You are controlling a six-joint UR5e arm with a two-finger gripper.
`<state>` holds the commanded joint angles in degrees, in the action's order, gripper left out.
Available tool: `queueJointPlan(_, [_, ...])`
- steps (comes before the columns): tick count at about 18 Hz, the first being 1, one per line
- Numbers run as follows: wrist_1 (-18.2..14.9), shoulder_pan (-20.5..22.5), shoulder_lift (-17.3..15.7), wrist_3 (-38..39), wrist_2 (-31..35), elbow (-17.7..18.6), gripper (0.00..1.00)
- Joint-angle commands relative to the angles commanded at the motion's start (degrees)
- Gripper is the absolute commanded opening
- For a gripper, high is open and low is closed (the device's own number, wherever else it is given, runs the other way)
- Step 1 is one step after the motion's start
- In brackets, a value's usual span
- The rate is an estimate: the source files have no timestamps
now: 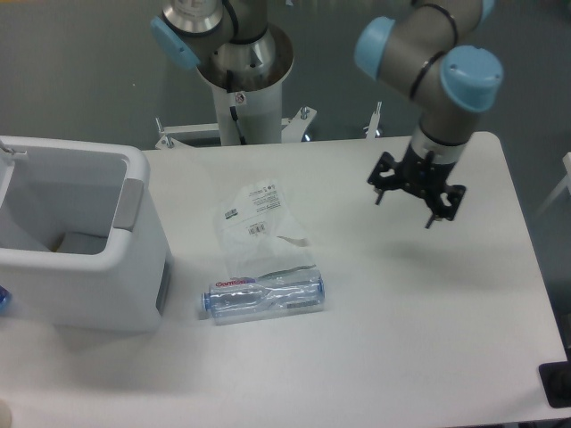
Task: Place the trash in the trash can
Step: 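Move the gripper over the clear plastic bag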
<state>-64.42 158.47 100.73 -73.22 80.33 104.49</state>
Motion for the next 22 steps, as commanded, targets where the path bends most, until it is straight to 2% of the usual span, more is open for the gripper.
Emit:
queueJointPlan(1, [0.00, -0.26, -0.88, 0.96, -0.09, 0.44, 1.00])
queueJointPlan(5, [0.09, -3.33, -1.06, 9.39, -0.97, 2.99, 1.00])
queueJointPlan(8, [0.18, -6.85, -0.19, 10.02, -0.88, 3.96, 1.00])
queueJointPlan(13, [0.53, -9.75, 0.16, 9.67, -0.27, 6.51, 1.00])
queueJointPlan(19, [0.70, -12.48, 3.15, 11.17, 6.41, 6.86, 1.00])
queueJointPlan(22, [1.05, -13.53, 3.86, 11.95, 6.68, 6.95, 1.00])
